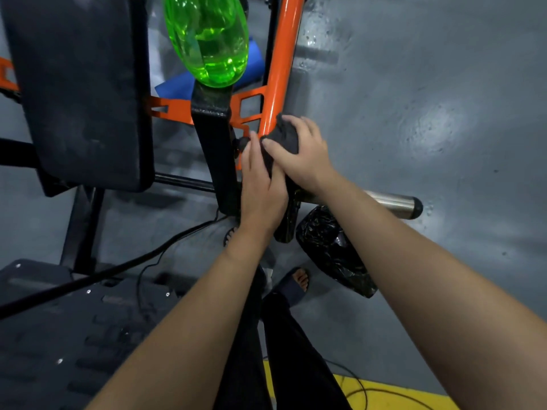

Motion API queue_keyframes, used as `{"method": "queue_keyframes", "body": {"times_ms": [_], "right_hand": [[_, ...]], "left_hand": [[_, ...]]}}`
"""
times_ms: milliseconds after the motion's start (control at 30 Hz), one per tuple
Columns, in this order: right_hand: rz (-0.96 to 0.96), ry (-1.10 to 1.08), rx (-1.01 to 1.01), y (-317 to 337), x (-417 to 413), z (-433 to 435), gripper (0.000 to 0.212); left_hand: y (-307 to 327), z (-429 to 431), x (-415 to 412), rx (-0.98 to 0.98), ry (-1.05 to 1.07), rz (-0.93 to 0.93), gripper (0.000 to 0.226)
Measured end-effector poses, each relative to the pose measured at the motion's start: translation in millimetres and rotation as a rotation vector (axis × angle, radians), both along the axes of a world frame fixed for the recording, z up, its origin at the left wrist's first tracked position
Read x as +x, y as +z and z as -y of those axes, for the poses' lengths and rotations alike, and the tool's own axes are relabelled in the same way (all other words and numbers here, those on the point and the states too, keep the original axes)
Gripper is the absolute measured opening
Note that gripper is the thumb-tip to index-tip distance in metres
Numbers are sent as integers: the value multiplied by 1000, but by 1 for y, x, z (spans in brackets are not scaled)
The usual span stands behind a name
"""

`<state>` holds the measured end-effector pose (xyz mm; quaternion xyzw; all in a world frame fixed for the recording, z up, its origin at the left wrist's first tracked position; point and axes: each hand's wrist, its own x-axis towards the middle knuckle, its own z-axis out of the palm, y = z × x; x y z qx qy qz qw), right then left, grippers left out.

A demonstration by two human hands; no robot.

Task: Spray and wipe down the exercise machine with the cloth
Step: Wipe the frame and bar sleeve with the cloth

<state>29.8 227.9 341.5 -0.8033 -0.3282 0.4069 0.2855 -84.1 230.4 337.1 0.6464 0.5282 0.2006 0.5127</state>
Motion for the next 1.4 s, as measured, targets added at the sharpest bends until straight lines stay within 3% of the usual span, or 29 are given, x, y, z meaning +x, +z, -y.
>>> {"method": "queue_keyframes", "body": {"times_ms": [100, 233, 300, 400, 500, 567, 667, 767, 833, 900, 967, 1067, 1100, 1133, 1200, 1300, 1400], "right_hand": [[-91, -127, 19, -14, 3, -2, 74], [-223, -337, -112, -18, 10, -35, 64], [-303, -440, -115, -46, 27, -46, 66], [-376, -516, -103, -77, 41, -47, 69], [-247, -511, -116, -29, 31, -35, 47], [-177, -472, -107, -24, 29, -25, 38], [-58, -432, -100, -12, 24, -3, 44], [-251, -490, -95, -5, 25, 23, 51], [-364, -539, -64, -6, 28, 42, 42], [-261, -533, -111, -9, 32, 59, 27], [-157, -306, -209, -7, 30, 73, 16], [-296, 57, -346, 6, 1, 76, 21], [-274, 108, -313, 5, -11, 74, 39], [-211, 99, -265, 2, -22, 70, 55], [-129, -53, -182, -8, -34, 57, 66], [-109, -20, -236, -27, -36, 42, 59], [88, -42, -116, -30, -43, 48, 57]], "left_hand": [[1, -6, 9, -267, 38, 225, 60], [0, -40, 32, -627, 193, 329, 66], [-1, -50, 44, -694, 193, 323, 61], [-6, -60, 55, -604, 71, 159, 70], [-7, -56, 52, -507, -11, 60, 57], [-9, -52, 49, -466, -40, 20, 67], [-7, -55, 51, -493, -91, -23, 84], [9, -65, 54, -578, -206, -71, 78], [15, -71, 53, -616, -242, -83, 66], [15, -68, 52, -592, -236, -93, 56], [12, -62, 52, -513, -184, -154, 57], [9, -59, 54, -376, -138, -292, 60], [8, -60, 56, -344, -135, -348, 64], [10, -61, 56, -309, -147, -409, 69], [12, -61, 58, -245, -172, -505, 77], [11, -58, 56, -223, -172, -520, 76], [11, -55, 61, -187, -185, -471, 73]]}}
